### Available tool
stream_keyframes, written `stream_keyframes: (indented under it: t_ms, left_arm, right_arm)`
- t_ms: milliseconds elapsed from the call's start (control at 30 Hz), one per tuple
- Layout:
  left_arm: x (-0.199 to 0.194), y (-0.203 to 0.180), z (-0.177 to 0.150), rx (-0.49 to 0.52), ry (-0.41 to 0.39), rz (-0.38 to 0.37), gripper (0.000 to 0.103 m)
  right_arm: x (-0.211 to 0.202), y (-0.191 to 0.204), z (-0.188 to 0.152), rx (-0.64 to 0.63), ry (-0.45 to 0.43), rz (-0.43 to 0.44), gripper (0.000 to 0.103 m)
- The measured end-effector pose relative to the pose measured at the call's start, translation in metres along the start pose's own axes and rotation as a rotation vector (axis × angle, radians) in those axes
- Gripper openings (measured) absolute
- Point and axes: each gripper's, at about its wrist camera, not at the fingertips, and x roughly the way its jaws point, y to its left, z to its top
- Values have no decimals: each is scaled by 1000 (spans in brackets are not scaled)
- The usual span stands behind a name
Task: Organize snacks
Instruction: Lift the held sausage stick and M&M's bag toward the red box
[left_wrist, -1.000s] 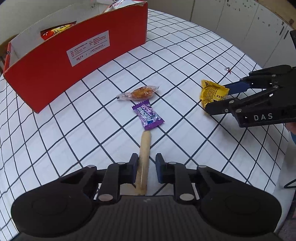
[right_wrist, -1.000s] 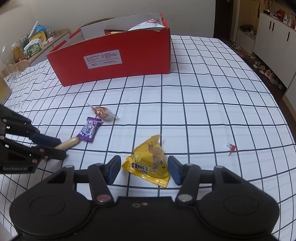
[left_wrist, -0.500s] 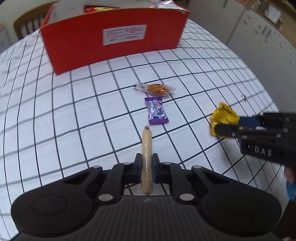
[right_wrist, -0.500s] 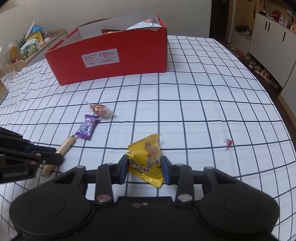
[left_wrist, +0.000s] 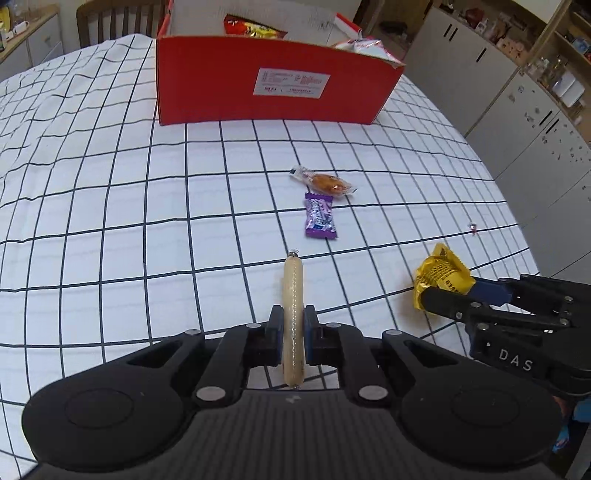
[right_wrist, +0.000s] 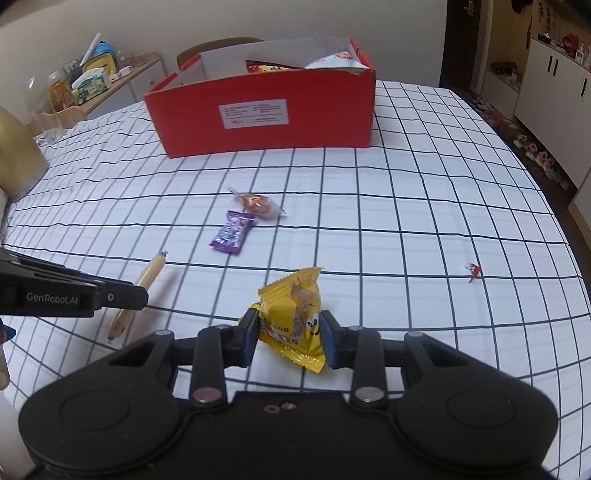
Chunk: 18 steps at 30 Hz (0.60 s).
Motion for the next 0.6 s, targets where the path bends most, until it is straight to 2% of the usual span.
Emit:
stream_keyframes:
  t_ms: [600]
  left_arm:
    - [-60,0,7,-50,-131,-17,10]
  right_arm:
    - [-57,31,26,-42,-117,38,33]
